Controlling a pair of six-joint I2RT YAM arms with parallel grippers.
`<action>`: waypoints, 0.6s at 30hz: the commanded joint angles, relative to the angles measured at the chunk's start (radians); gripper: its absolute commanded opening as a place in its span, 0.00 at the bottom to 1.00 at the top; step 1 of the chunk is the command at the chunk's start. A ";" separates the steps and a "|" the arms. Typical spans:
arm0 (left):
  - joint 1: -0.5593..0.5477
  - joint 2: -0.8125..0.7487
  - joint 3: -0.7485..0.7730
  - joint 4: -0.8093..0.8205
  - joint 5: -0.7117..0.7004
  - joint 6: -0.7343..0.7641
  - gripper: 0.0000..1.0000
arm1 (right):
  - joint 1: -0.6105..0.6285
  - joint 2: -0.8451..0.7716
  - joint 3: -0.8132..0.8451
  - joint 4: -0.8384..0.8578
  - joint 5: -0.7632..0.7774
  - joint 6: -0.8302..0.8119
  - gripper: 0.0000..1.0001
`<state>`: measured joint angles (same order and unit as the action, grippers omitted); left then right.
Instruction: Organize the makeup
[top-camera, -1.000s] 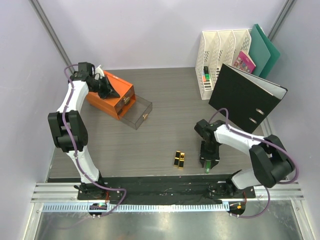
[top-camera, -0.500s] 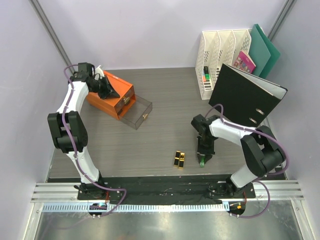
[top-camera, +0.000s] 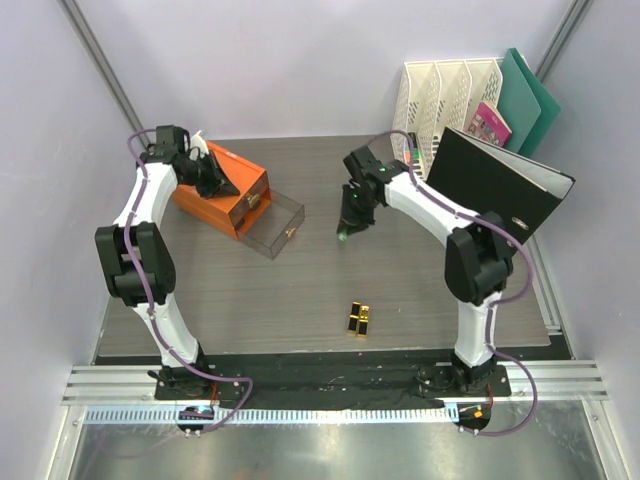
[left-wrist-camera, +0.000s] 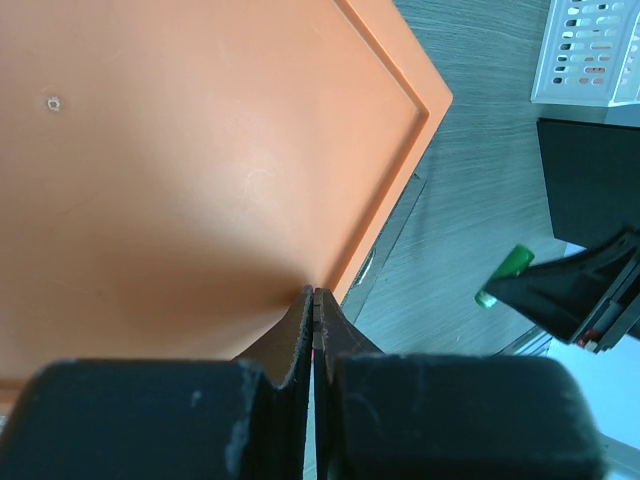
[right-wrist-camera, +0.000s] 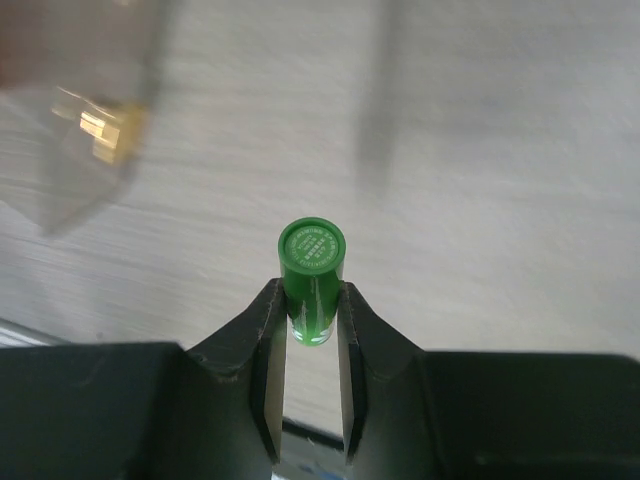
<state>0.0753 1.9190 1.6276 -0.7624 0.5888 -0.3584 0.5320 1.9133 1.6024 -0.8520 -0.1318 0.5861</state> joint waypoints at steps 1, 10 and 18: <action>-0.020 0.130 -0.140 -0.288 -0.257 0.093 0.00 | 0.032 0.121 0.218 0.025 -0.097 -0.014 0.01; -0.022 0.129 -0.156 -0.278 -0.253 0.087 0.00 | 0.131 0.430 0.758 -0.001 -0.196 0.052 0.01; -0.020 0.136 -0.149 -0.282 -0.254 0.091 0.00 | 0.178 0.539 0.858 0.047 -0.246 0.116 0.10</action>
<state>0.0753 1.9068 1.6058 -0.7395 0.5884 -0.3592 0.6949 2.4256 2.4279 -0.8246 -0.3344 0.6621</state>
